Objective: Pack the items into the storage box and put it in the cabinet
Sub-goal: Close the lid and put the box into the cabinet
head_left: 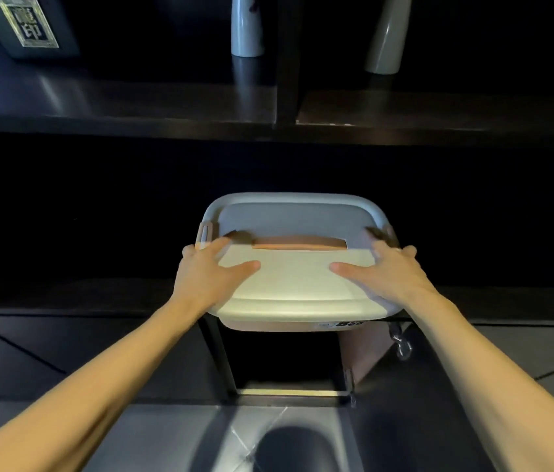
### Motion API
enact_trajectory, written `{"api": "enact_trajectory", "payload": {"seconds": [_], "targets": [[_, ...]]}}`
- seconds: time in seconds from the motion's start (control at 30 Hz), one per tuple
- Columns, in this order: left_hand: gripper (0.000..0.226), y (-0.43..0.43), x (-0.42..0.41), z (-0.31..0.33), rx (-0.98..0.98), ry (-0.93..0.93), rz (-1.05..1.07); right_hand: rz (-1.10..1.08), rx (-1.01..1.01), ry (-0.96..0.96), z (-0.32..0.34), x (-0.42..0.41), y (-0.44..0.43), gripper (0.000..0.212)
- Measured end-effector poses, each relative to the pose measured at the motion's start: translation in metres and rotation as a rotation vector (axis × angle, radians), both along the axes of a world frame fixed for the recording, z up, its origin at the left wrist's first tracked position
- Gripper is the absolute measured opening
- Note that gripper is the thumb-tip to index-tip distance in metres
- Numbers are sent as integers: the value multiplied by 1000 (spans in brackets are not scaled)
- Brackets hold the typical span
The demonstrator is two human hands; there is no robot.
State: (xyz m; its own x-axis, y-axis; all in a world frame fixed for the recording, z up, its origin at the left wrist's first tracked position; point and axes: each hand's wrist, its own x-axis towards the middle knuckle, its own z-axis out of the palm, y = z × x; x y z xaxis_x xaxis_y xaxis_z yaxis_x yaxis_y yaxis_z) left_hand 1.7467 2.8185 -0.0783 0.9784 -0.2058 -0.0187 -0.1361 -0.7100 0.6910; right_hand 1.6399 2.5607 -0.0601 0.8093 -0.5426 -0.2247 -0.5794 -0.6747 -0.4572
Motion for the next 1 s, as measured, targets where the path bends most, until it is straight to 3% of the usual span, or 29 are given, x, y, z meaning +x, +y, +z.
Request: {"api": "enact_trajectory", "payload": {"seconds": [0.5,0.83,1.0], "targets": [[73,66,-177,-29,-23,77,-27,99,21,-7,-41,-158,41,102],[79,61,-165,-166,168,378,-171,11,307,221,-182,-156,32,111],[79,45,-139,-258,189,427,-190,-23,378,240,-276,-141,20,122]]}}
